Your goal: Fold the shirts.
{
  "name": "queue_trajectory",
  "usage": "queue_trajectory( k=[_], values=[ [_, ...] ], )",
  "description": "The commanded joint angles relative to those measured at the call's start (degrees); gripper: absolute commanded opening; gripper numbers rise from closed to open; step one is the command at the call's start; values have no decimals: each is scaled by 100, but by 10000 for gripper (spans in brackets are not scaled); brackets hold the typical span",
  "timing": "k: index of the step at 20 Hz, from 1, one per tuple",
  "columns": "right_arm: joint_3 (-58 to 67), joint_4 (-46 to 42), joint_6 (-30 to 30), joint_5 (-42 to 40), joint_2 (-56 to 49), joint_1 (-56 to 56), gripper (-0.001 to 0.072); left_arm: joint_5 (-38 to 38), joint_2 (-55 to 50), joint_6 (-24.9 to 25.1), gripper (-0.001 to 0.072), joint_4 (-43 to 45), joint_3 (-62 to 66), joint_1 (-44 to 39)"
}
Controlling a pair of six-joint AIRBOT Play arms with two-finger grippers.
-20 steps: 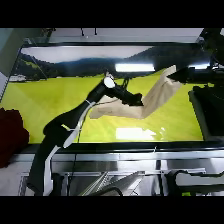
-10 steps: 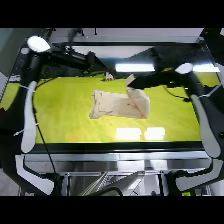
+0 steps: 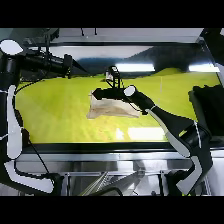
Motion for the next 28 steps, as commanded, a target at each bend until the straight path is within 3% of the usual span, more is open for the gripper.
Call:
queue_trajectory(
  k=[1, 4, 8, 12, 19, 24, 28],
  values=[
    [4, 15, -138, -127, 203, 66, 576, 24, 35, 59, 12, -26, -256, 66],
    [4, -444, -369, 955, 754, -479, 570, -22, 35, 59, 12, -42, -247, 63],
    [2, -2074, 1191, 2697, 1226, -1882, 569, -170, 35, 59, 13, -39, -247, 66],
    [-304, -2411, 1475, 3982, 1196, -3112, 570, -125, 83, 105, 12, 22, -249, 35],
    [-1462, -2321, 1475, 3613, 984, -3401, 578, -256, 129, 140, 12, 470, -249, -199],
    [-1484, -1248, 1108, 3388, 481, -3206, 578, -262, 175, 140, 12, 466, -249, -199],
    [-1484, -916, 1064, 3075, 181, -3084, 578, -280, 175, 140, 12, 466, -249, -199]
  ],
)
